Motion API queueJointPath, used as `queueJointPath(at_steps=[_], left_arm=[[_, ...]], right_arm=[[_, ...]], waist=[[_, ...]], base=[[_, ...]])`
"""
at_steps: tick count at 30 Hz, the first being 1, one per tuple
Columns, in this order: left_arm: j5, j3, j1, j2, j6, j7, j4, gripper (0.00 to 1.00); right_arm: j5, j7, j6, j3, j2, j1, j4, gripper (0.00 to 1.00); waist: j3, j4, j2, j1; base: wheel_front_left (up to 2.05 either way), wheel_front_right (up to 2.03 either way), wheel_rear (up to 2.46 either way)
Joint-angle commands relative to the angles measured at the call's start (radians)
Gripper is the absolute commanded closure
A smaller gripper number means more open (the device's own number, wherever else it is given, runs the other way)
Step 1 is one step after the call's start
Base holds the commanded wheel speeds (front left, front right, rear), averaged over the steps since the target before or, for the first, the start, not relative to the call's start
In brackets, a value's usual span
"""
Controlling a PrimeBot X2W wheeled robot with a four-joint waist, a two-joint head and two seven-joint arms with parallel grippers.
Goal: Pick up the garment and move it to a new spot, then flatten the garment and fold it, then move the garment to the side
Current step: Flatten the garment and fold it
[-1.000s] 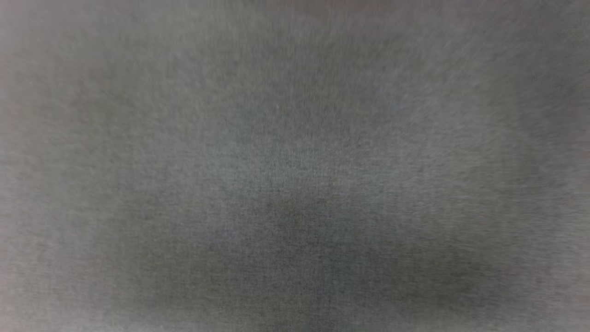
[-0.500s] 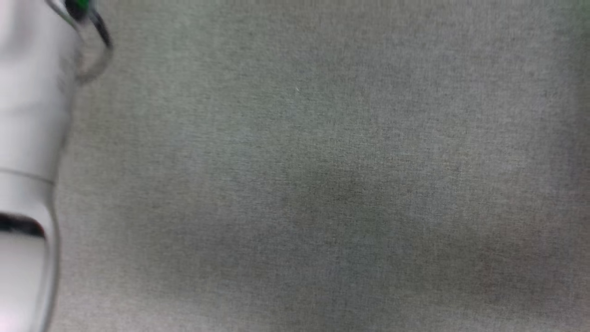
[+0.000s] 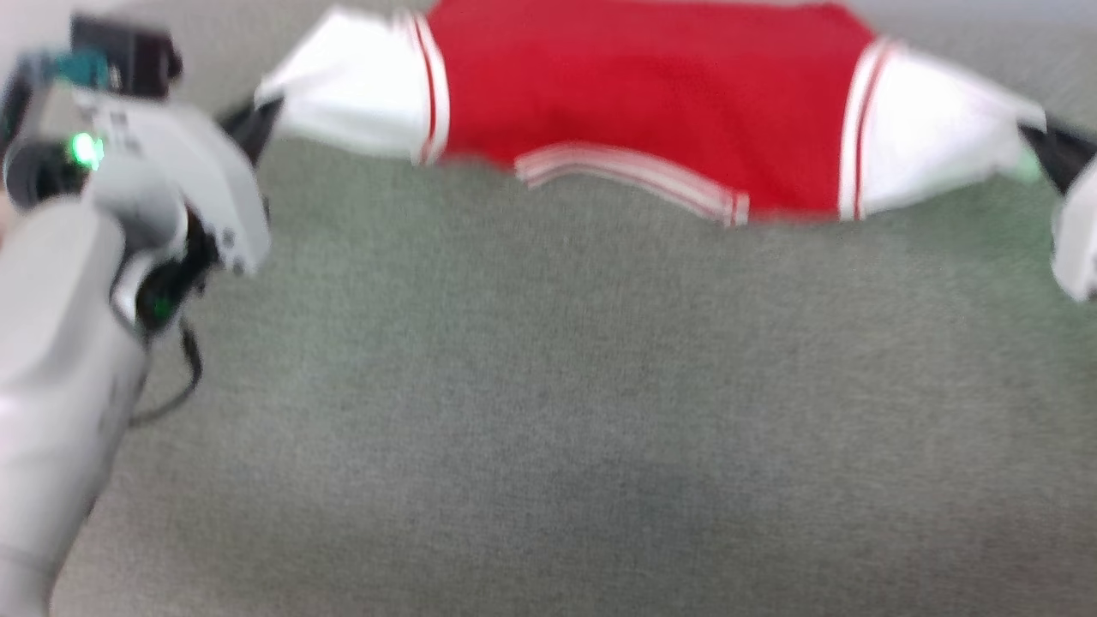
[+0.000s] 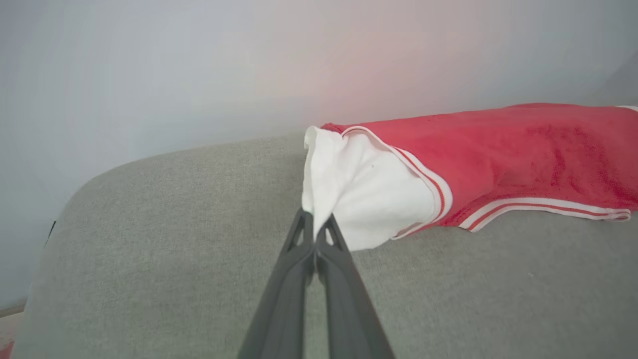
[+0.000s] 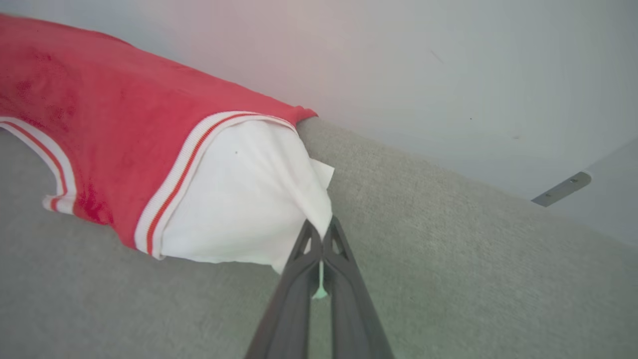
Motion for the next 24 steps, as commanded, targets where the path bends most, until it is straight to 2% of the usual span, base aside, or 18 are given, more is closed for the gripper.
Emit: queueJointPath(at_steps=[1,4,6,13,18,20,24], left_arm=[[-0.007,-0.004,0.070,0.030,0.006,0.013,-0.042,1.00],[-0.039,-0.007,0.183,0.079,0.029,0.050,-0.140,1.00],[-0.057,-0.006,0.259,0.120,0.060,0.073,-0.226,1.00],[-0.150,0.020,0.583,0.263,0.243,0.147,-0.605,1.00],[-0.212,0.041,0.796,0.344,0.369,0.147,-0.808,1.00],[-0.231,0.049,0.871,0.373,0.406,0.137,-0.856,1.00],[-0.255,0.053,0.978,0.390,0.469,0.113,-0.925,1.00]], right_arm=[[0.034,0.020,-0.001,0.021,-0.049,0.066,-0.044,1.00],[0.089,0.057,-0.001,0.054,-0.113,0.173,-0.121,1.00],[0.128,0.082,-0.001,0.075,-0.156,0.241,-0.180,1.00],[0.236,0.157,-0.001,0.120,-0.290,0.478,-0.356,1.00],[0.280,0.167,-0.001,0.102,-0.348,0.622,-0.416,1.00],[0.287,0.170,-0.001,0.089,-0.360,0.672,-0.433,1.00],[0.294,0.180,-0.001,0.051,-0.362,0.761,-0.453,1.00]], waist=[[-0.133,-0.026,-0.0001,0.0000],[-0.182,-0.032,-0.0001,0.0000],[-0.206,-0.035,-0.0001,0.0000],[-0.258,-0.037,-0.0001,0.0000],[-0.270,-0.032,-0.0001,0.0000],[-0.272,-0.029,-0.0001,0.0000],[-0.271,-0.025,-0.0001,0.0000]], base=[[0.00,0.00,0.00],[0.00,0.00,0.00],[0.00,0.00,0.00],[0.00,0.00,0.00],[0.00,0.00,0.00],[0.00,0.00,0.00],[0.00,0.00,0.00]])
